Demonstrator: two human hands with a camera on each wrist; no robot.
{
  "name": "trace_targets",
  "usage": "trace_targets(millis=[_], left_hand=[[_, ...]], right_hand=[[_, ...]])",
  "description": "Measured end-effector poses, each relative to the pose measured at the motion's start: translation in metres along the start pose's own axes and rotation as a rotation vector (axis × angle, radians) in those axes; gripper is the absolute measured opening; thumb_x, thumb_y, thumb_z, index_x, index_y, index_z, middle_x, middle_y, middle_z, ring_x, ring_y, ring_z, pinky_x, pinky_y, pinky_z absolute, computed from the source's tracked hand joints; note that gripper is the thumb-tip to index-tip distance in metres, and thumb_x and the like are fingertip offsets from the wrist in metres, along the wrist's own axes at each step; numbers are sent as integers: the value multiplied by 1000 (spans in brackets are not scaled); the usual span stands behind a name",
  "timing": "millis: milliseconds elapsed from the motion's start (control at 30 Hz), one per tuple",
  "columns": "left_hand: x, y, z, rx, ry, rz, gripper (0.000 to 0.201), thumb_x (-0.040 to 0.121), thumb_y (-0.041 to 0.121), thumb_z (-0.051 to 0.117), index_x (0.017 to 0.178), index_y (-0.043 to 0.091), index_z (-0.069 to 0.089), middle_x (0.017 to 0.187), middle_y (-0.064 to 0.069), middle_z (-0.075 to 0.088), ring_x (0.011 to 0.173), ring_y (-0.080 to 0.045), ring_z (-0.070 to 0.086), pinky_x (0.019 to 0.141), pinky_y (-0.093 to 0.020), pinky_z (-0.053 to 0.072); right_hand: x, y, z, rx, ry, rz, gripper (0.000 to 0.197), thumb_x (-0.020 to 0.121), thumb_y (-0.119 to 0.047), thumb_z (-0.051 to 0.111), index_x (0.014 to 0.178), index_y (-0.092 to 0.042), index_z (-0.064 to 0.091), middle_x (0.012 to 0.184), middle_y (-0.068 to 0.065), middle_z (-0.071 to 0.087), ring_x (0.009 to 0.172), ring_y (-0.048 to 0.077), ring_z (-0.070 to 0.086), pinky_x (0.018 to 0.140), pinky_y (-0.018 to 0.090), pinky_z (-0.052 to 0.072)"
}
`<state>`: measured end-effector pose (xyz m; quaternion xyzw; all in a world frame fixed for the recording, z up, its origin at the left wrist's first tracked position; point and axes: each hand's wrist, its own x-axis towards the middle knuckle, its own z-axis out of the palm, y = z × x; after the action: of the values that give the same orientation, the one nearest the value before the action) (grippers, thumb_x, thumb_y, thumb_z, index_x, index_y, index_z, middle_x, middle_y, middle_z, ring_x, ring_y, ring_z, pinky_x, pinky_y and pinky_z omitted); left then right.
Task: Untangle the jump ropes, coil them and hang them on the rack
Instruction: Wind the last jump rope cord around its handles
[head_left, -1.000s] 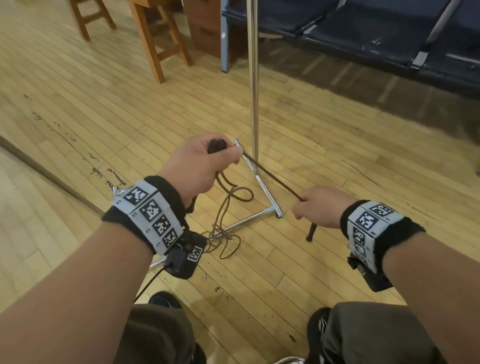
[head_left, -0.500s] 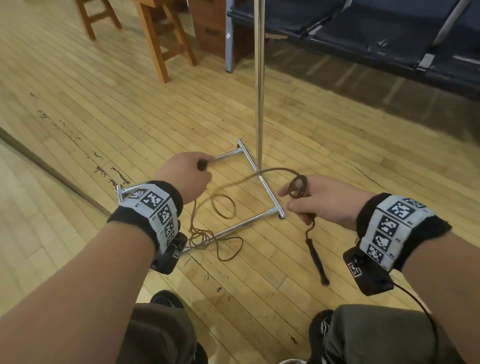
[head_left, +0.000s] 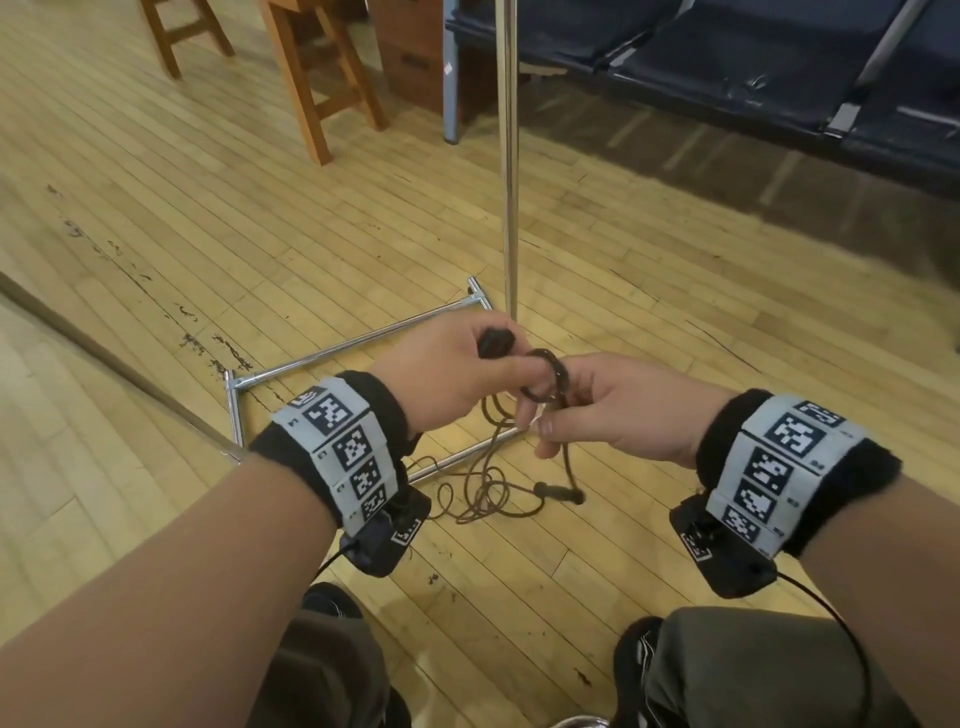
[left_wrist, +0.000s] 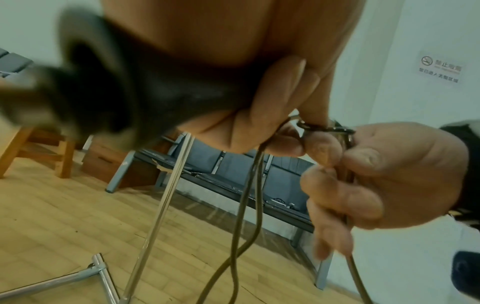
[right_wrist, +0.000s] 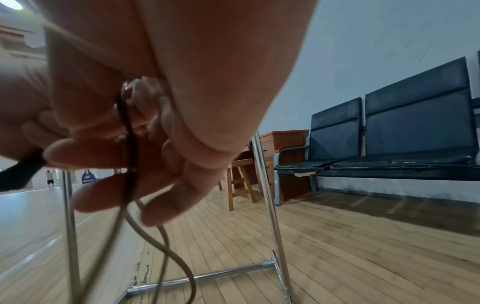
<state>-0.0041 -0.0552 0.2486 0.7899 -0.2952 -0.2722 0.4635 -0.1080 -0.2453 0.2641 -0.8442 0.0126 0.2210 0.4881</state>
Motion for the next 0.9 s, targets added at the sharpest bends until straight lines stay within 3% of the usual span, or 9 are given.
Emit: trace_targets(millis=[67,133,267,367,433,500,600,733,900], left_hand=[[0,-1,-8,-41,86,-16,18,94,44,77,79,35,71,63,11,65,46,-7,48,45,-24,41],[0,-4,-15,-149,137,-42,22,94,44,76,79,30,71,71,3,67,44,-9,44,41,-23,37],[2,-5,-14,-109,174,-93,24,97,39,74,76,29,67,66,4,64,42,-8,44,40,-21,36],[5,-4,-4,55,147,-126,20,95,39,76,80,29,68,58,13,60,41,-3,47,42,-19,37],[7,-4,0,66,161,-151,22,94,41,77,81,26,68,54,15,56,41,-5,46,44,-22,38],[7,-3,0,71,196,-177,24,93,42,75,80,23,67,51,15,52,40,-6,45,46,-24,38],[7,-4,-3,50,227,-250,27,93,42,73,78,19,66,56,9,53,42,-9,44,46,-26,40],[5,-6,-3,49,148,-315,32,92,45,73,76,20,64,52,10,51,40,-8,43,42,-24,39],[2,-3,-11,-356,4,-138,9,93,31,78,86,28,73,72,1,66,42,-11,38,36,-19,31]], right_hand=[[0,10,-2,-81,12,62,8,99,-27,66,102,-27,74,93,-9,79,90,-3,71,83,22,47],[-1,19,-5,-142,20,140,11,101,-32,63,102,-30,73,92,-12,79,91,1,72,84,26,52],[0,24,-6,-58,107,127,17,105,-29,58,102,-26,75,86,-3,79,90,13,76,91,37,59],[3,18,-5,20,158,52,25,107,-28,51,100,-25,75,64,-1,68,71,13,72,86,39,56],[5,14,-4,47,141,44,29,109,-30,47,100,-24,74,56,-4,54,59,15,57,86,41,58],[5,12,-3,78,124,58,30,108,-33,48,100,-26,75,58,-9,44,57,13,45,78,41,57],[6,10,0,35,163,45,25,107,-43,47,111,-38,72,62,-11,42,61,14,43,66,39,49],[6,12,-2,71,246,18,22,106,-36,51,124,-46,61,62,-8,48,56,10,45,57,34,45],[6,19,-12,-40,457,73,22,106,-30,55,110,-41,72,56,-14,45,54,13,40,54,30,40]])
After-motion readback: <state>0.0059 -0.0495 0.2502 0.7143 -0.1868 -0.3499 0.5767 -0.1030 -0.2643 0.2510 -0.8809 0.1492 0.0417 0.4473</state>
